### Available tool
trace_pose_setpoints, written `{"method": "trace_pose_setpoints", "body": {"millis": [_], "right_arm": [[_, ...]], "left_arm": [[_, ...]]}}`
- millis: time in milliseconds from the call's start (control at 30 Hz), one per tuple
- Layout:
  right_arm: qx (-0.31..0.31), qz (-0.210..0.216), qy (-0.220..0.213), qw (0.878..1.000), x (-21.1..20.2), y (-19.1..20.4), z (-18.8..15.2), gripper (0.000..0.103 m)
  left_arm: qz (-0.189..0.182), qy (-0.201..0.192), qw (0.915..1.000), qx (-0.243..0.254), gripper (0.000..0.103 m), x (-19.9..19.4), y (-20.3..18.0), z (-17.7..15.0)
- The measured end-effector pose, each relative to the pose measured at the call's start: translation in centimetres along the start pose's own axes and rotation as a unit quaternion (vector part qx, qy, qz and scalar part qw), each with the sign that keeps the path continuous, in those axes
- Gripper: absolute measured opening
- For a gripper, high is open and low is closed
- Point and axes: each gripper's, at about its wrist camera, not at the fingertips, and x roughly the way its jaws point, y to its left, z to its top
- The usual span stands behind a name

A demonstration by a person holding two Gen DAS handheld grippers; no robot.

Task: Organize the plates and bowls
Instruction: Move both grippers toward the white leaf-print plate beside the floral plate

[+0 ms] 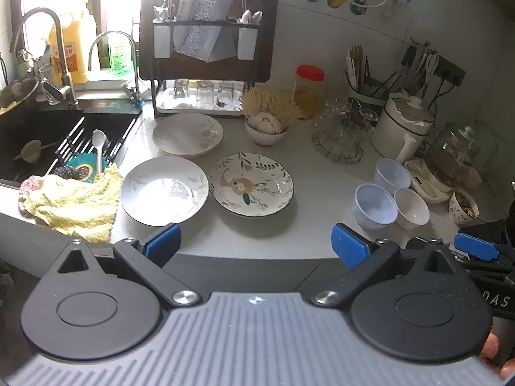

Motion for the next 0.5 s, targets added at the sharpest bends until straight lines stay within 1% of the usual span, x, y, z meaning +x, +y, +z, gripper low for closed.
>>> {"method": "trace_pose_setpoints", "body": {"millis": [133,233,333,467,500], "right_arm": [[0.0,-0.004,0.01,1.0,0.2,0.0,0.1,0.103],[-0.001,0.003,-0.003,1.0,0.2,0.0,0.0,0.103],[-0.005,0.002,0.001,1.0,0.2,0.0,0.0,0.103],[-0.011,0.004,0.011,1.0,0.1,-0.1,-0.2,0.103],[-0.012,0.005,0.007,1.0,0.0,-0.1,-0.2,0.103]], "left_arm": [[0.002,0.01,0.9999,-0.005,0.101,0.5,0.1,-0.3],[0.005,0.009,0.9999,-0.005,0.101,0.6,0.3,-0.4],[0.005,0.014,0.9999,-0.007,0.101,0.8,0.3,-0.4],[-0.005,0.025,0.9994,-0.024,0.101,1.4,0.8,-0.3],[-0.003,0.023,0.9994,-0.027,0.101,1.4,0.9,-0.2]]}}
